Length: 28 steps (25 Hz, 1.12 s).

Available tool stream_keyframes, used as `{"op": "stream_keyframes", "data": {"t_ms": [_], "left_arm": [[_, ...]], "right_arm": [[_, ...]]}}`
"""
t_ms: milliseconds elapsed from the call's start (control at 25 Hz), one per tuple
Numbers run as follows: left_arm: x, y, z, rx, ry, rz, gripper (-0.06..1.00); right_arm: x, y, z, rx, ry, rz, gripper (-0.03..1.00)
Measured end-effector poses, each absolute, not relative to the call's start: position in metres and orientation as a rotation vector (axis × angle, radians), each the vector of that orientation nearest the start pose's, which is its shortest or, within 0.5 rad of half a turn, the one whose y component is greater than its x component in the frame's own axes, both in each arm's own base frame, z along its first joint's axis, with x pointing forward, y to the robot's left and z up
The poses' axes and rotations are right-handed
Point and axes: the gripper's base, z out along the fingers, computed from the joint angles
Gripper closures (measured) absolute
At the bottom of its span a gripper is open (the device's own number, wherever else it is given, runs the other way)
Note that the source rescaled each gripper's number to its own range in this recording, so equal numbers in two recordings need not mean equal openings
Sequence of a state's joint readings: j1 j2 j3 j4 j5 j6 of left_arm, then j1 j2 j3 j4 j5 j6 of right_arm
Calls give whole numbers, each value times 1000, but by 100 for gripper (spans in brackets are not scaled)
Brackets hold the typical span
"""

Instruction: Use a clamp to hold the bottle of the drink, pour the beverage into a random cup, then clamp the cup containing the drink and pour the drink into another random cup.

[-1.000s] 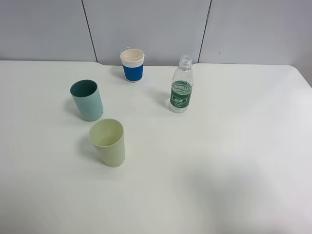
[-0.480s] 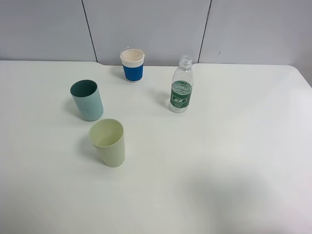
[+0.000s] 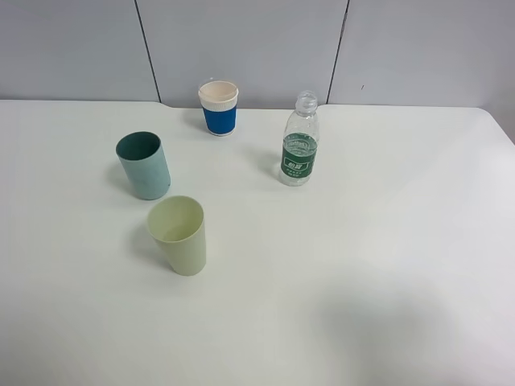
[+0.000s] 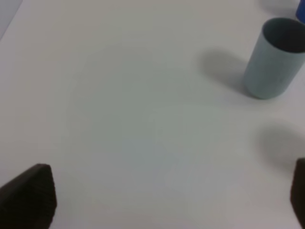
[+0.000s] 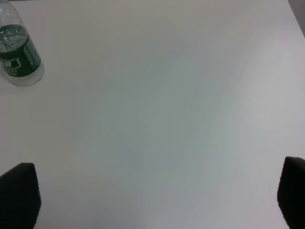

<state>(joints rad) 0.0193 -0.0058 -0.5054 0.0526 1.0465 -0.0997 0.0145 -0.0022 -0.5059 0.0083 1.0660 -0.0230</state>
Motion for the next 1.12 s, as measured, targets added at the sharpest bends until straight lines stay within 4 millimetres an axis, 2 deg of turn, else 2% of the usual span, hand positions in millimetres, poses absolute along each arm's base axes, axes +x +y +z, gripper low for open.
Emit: {"op": "stream_keyframes", "data": {"t_ms": [1120], "left_arm": [[-6,4,280,-120,2014,13,-6]], "right_arm": [[-6,1,278,17,2041,-22,-3]]}}
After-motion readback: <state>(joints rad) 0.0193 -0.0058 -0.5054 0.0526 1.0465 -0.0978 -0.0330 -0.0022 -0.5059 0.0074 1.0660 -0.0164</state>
